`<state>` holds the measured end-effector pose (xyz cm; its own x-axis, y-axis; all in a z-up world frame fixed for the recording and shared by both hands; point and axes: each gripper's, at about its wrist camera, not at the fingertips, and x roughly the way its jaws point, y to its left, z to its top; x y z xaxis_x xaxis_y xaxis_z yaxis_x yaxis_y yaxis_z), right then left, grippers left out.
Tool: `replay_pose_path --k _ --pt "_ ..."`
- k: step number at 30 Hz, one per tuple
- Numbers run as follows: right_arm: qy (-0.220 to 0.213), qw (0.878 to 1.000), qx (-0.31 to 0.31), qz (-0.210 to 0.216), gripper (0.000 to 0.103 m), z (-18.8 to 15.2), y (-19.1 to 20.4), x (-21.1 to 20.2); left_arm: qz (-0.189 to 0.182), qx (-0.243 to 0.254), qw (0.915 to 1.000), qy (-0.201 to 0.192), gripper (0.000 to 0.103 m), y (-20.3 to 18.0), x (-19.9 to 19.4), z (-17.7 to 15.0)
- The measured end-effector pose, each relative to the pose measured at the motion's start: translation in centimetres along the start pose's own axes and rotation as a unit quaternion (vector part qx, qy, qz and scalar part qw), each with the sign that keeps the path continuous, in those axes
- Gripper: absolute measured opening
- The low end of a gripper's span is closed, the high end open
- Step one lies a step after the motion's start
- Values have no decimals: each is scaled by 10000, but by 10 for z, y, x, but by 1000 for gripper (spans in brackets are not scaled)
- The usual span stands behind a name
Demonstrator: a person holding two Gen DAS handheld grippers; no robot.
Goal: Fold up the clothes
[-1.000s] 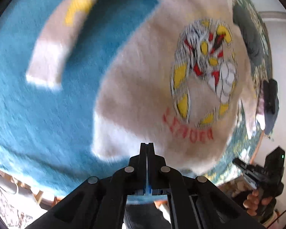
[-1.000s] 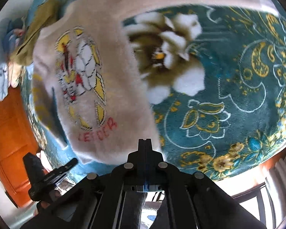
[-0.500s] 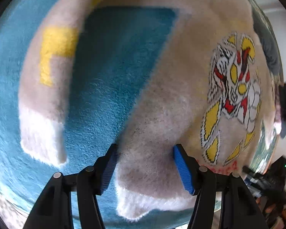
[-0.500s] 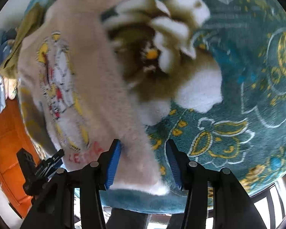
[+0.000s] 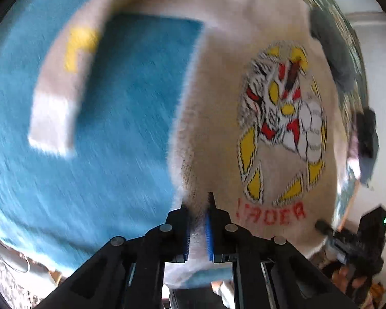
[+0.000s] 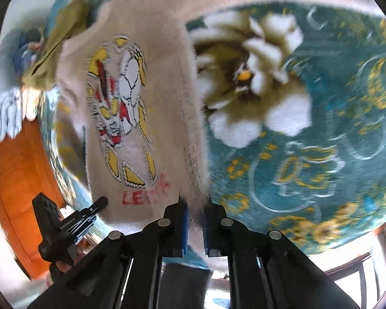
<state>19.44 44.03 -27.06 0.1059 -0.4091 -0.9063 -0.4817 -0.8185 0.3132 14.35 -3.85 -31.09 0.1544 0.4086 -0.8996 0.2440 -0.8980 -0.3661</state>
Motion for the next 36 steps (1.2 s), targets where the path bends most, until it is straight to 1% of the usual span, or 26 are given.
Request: replay_pose_path --k 4,6,7,9,12,14,15,16,17,18,19,20,21,22,23,24,25,27,28,29,30,31,32,33,35,36 --pt "33 9993 130 -337 8 -8 -28 -9 28 -106 9994 322 11 3 18 -18" --pt "76 9985 334 -425 9 -8 -42 -1 31 -131 9993 339 11 5 18 -18" --pt "92 9984 367 -423 9 -8 -42 4 17 -140 9994 305 15 7 14 -16" --pt "117 9980 321 -524 9 -8 -37 12 -9 -160 9996 239 16 11 5 -13" --pt "81 9980 161 -612 13 -13 -19 18 200 -280 9994 -26 23 26 -15 -6" --pt "-26 9982 187 -572 14 -11 -15 12 361 -362 9982 -327 23 42 -36 2" --pt "-80 9982 200 -552 19 -10 -13 10 484 -339 9971 -478 26 48 -46 6" --pt "-175 9983 211 -520 25 -10 -11 6 656 -282 9955 -629 36 53 -55 9" --pt "-291 9981 213 -498 27 -10 -6 1 951 -130 9919 -838 44 58 -65 13" --pt "-375 9978 206 -502 32 -10 0 -2 1317 85 9858 -1041 62 60 -72 17" --pt "-458 9975 200 -505 33 -10 6 -5 1690 318 9778 -1195 67 61 -77 21" --pt "-542 9970 193 -509 33 -9 12 -8 2026 588 9688 -1299 67 62 -78 26" --pt "-588 9967 189 -528 33 -7 14 -11 2195 810 9631 -1329 67 62 -76 31" --pt "-588 9965 180 -569 33 -4 14 -13 2267 984 9599 -1324 68 61 -73 34" --pt "-578 9963 162 -619 33 -5 20 -10 2348 1168 9562 -1299 68 39 -55 60" --pt "-559 9962 145 -659 33 -6 27 -5 2514 1370 9499 -1254 68 21 -37 81" --pt "-535 9961 130 -684 33 -9 33 -2 2735 1578 9411 -1205 68 20 -29 84" --pt "-486 9961 102 -734 33 -14 44 4 3133 1809 9247 -1188 67 -29 31 55" --pt "-462 9961 97 -744 33 -17 49 6 3275 1860 9189 -1177 65 -28 37 54" --pt "-434 9963 102 -740 33 -21 53 6 3308 1862 9178 -1161 60 -22 36 53" --pt "-404 9963 98 -753 33 -25 58 7 3260 1829 9205 -1142 36 -13 32 52" --pt "-376 9962 87 -779 33 -28 61 9 3175 1793 9241 -1145 25 -5 26 57" --pt "-345 9961 75 -803 33 -30 65 10 3062 1756 9284 -1163 20 2 20 67" --pt "-318 9960 61 -830 33 -30 70 13 2863 1718 9350 -1193 16 9 11 72" --pt "-323 9958 86 -856 33 -32 78 17 2371 1701 9488 -1214 16 22 -10 73" --pt "-333 9957 109 -860 33 -33 82 19 2078 1732 9554 -1185 16 28 -22 81"
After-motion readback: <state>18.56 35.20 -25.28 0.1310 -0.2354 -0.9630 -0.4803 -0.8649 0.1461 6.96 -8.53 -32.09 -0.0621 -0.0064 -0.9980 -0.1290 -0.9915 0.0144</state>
